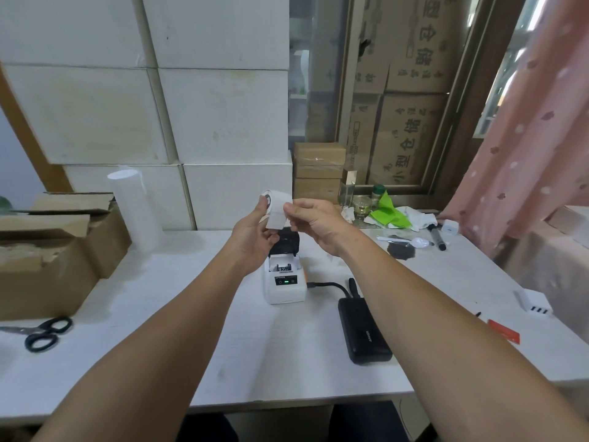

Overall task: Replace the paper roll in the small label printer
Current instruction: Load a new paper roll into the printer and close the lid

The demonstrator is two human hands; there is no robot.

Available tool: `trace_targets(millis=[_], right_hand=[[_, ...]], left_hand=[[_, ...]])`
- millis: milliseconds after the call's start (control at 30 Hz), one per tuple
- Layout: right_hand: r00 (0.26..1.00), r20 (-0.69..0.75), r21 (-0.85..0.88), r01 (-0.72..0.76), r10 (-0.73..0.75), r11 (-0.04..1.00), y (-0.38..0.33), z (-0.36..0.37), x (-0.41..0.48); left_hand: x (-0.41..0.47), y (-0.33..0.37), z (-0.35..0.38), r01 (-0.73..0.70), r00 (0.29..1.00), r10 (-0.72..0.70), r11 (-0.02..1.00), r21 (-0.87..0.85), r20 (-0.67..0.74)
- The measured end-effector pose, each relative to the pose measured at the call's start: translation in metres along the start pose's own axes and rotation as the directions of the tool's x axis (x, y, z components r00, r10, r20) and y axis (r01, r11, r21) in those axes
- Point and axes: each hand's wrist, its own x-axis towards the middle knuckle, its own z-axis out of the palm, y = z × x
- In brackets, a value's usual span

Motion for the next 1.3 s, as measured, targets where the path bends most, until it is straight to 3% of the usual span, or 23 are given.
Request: trace_targets(millis=[133, 267, 333, 433, 533, 633, 700, 867, 1167, 1300], right_hand=[[0.996, 0.002, -0.062, -0.083, 0.084, 0.995, 0.009, -0.007, 0.002], [0.973, -0.011, -0.072, -0.230, 0.230, 0.971, 0.020, -0.025, -0.002], [0.953, -0.031, -0.084, -0.301, 0.300, 0.950, 0.026, -0.033, -0.005], [0.923, -0.054, -0.058, -0.384, 0.381, 0.922, 0.035, -0.040, -0.004], [0.884, -0.072, -0.059, -0.467, 0.462, 0.883, 0.040, -0.044, -0.001], [0.856, -0.054, -0.061, -0.518, 0.515, 0.854, 0.046, -0.043, 0.002], [0.844, -0.053, -0.063, -0.536, 0.534, 0.842, 0.049, -0.042, 0.003], [0.827, -0.054, -0.027, -0.561, 0.559, 0.827, 0.056, -0.045, 0.005], [0.829, -0.046, -0.125, -0.558, 0.557, 0.820, 0.056, -0.041, 0.007], [0.800, -0.054, -0.168, -0.597, 0.598, 0.784, 0.057, -0.033, 0.009]], left_hand=[[0.003, -0.010, -0.012, 0.101, 0.995, -0.101, 0.992, 0.075, -0.013], [0.004, -0.009, -0.024, 0.088, 0.996, -0.092, 0.935, 0.343, -0.006], [0.006, -0.010, -0.031, 0.049, 0.993, 0.021, 0.833, 0.551, -0.120], [0.009, -0.013, -0.041, 0.110, 0.958, 0.135, 0.642, 0.758, -0.254], [0.005, -0.021, -0.037, 0.204, 0.969, 0.042, 0.418, 0.885, -0.243], [0.002, -0.032, -0.033, 0.234, 0.971, -0.014, 0.292, 0.928, -0.240], [0.004, -0.038, -0.035, 0.243, 0.969, -0.020, 0.280, 0.929, -0.247], [0.007, -0.037, -0.037, 0.270, 0.959, -0.025, 0.376, 0.886, -0.281], [0.008, -0.031, -0.033, 0.284, 0.958, -0.046, 0.297, 0.912, -0.283], [0.007, -0.032, -0.029, 0.297, 0.955, -0.076, 0.308, 0.904, -0.287]])
